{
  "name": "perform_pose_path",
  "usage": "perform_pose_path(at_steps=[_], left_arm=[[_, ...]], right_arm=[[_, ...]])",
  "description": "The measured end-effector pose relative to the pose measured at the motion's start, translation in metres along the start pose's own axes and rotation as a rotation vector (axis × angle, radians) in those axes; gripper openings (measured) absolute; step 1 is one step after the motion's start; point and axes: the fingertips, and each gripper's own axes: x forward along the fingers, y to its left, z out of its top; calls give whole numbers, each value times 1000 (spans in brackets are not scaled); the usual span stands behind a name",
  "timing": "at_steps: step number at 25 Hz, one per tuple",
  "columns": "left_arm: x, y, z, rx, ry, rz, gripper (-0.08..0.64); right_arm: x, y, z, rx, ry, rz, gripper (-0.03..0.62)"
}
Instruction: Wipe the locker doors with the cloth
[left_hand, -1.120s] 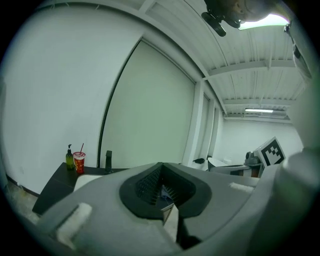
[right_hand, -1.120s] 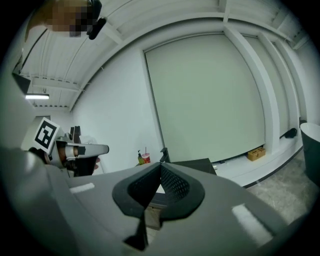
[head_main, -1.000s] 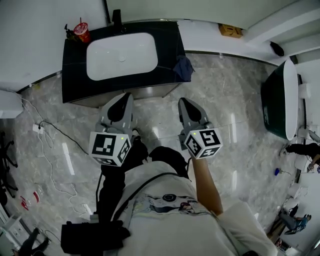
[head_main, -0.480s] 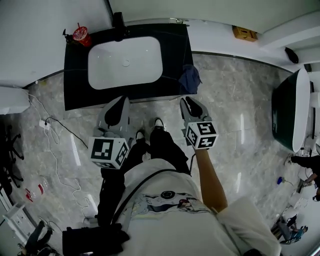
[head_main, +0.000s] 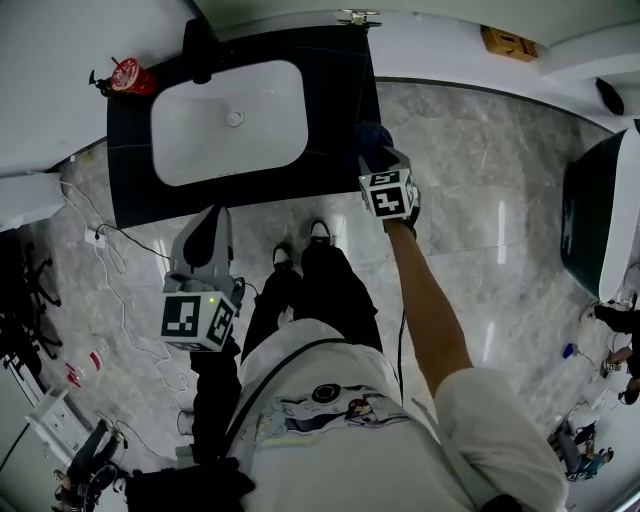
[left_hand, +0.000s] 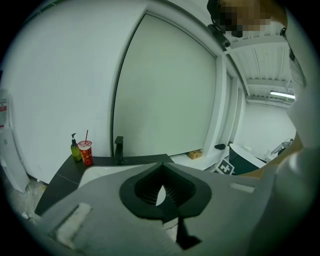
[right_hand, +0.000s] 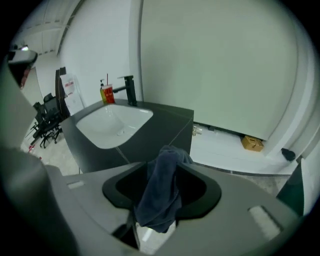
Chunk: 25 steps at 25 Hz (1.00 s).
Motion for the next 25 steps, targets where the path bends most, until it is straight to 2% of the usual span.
perform_pose_path(at_steps=[4, 6, 11, 15, 20, 25], left_arm=[[7, -3, -4, 9, 22, 26, -2], [7, -2, -9, 3, 34, 46, -2], [-1, 2, -23, -19, 49, 84, -2], [-13, 4, -27, -27, 42, 89, -2], [-36, 8, -33, -24, 17, 89, -2], [-72, 14, -48, -19, -16, 67, -2]], right_arm=[[33, -5, -17, -23, 110, 26, 184], [38, -5, -20, -11, 113, 36, 174], [38, -1, -20, -5, 96, 36, 96], [27, -2, -12, 5, 41, 30, 77], [-4, 3, 9, 0, -81, -1, 72], [-54, 30, 19, -16, -202, -38, 72]])
